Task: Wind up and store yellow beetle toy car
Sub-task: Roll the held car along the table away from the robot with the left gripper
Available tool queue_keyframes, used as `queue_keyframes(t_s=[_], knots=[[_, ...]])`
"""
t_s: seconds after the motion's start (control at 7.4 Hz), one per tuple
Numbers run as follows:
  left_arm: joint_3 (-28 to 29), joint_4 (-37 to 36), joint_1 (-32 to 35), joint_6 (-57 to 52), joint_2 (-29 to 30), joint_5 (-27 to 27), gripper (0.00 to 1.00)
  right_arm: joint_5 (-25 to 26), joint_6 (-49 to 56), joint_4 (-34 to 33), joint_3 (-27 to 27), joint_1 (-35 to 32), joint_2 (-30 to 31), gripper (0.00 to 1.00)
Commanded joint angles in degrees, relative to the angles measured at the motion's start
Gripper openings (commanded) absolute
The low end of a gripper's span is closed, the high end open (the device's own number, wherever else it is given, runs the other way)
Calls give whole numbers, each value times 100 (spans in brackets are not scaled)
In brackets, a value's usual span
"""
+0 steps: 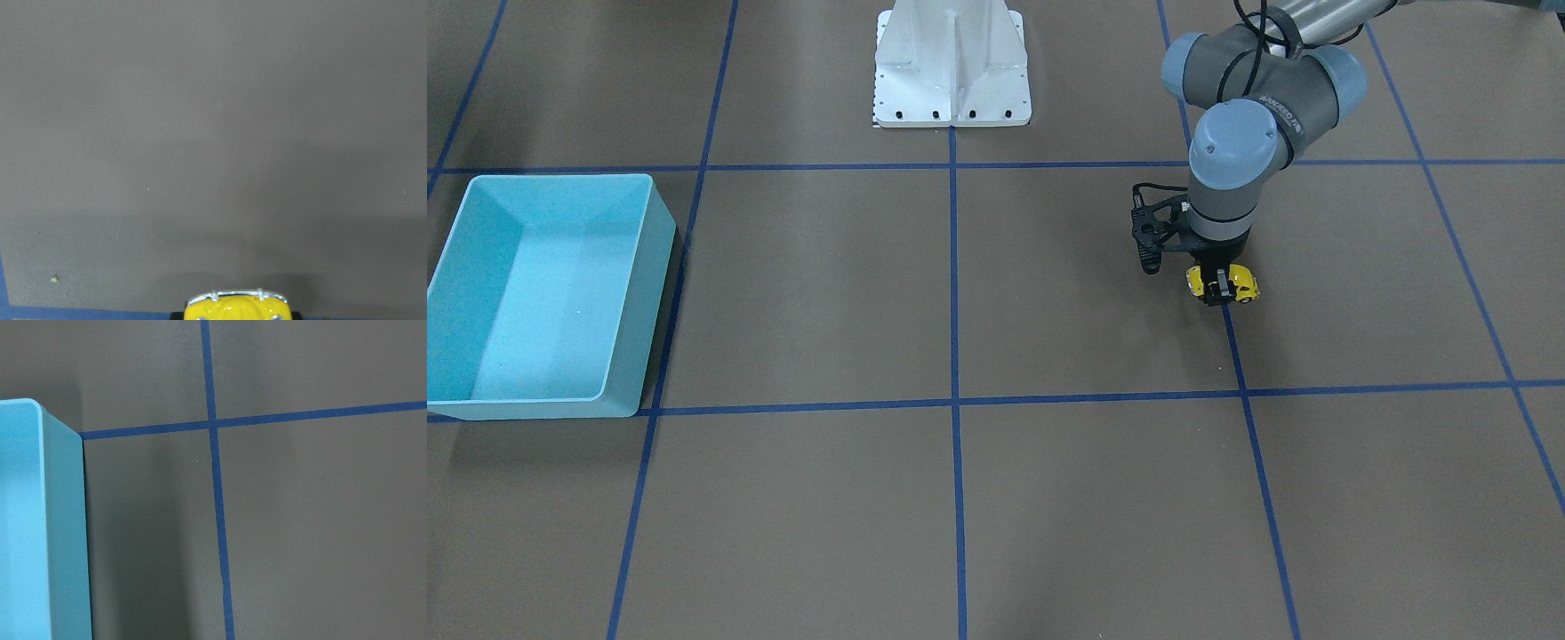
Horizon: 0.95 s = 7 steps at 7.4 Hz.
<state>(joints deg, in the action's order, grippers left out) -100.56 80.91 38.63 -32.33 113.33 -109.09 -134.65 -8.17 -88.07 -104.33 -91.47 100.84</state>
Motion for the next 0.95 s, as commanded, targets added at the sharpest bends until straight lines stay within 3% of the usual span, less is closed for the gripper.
queue_keyframes(t_s=[0.0, 0.81], knots=[[186, -5, -13, -46, 110, -165, 0, 0, 0, 0, 0, 6, -3, 100], [371, 13, -22, -413, 225, -288, 0, 0, -9, 0, 0, -3, 5, 100]])
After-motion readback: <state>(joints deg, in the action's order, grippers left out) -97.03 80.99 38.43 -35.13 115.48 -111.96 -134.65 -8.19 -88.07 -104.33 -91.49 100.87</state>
